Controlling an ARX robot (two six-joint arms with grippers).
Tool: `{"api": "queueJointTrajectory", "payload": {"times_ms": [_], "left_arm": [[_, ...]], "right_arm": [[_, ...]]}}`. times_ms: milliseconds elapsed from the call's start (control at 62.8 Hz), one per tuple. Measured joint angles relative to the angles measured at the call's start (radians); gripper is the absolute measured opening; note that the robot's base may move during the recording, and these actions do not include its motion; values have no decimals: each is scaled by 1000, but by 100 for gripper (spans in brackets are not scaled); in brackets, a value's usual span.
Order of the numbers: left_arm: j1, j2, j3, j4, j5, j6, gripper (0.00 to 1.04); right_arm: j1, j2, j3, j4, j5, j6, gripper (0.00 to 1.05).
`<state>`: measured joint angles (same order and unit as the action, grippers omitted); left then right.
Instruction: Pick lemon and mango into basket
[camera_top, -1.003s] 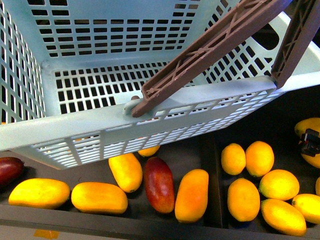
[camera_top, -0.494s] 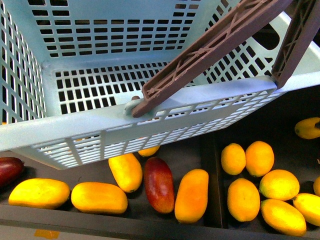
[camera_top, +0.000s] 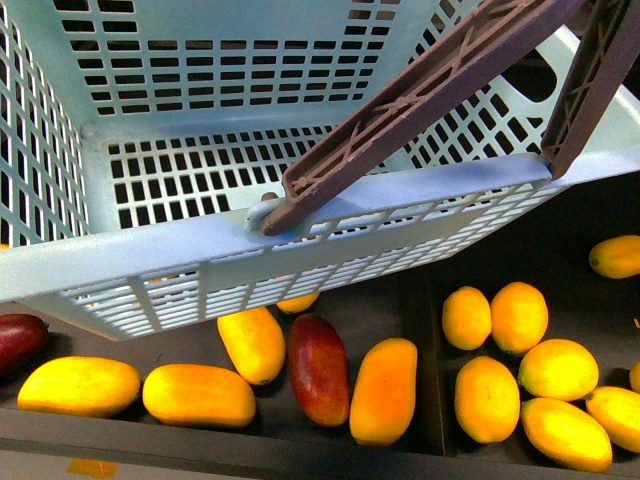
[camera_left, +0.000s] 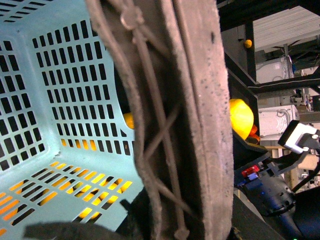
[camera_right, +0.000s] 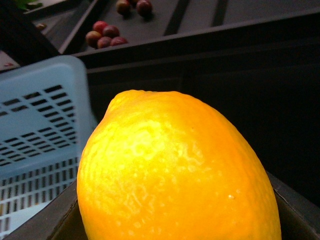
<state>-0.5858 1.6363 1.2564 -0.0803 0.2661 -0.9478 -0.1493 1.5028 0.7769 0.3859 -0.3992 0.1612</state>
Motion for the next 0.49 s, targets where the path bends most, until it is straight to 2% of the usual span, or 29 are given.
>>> {"api": "queueJointTrajectory", "payload": {"times_ms": [302, 494], "left_arm": [[0, 0, 0, 0, 0, 0, 13], [0, 0, 0, 0, -1, 0, 13]], "right_arm": [[257, 57, 74, 22, 73, 85, 74], [362, 115, 90, 22, 115, 106, 74]]}}
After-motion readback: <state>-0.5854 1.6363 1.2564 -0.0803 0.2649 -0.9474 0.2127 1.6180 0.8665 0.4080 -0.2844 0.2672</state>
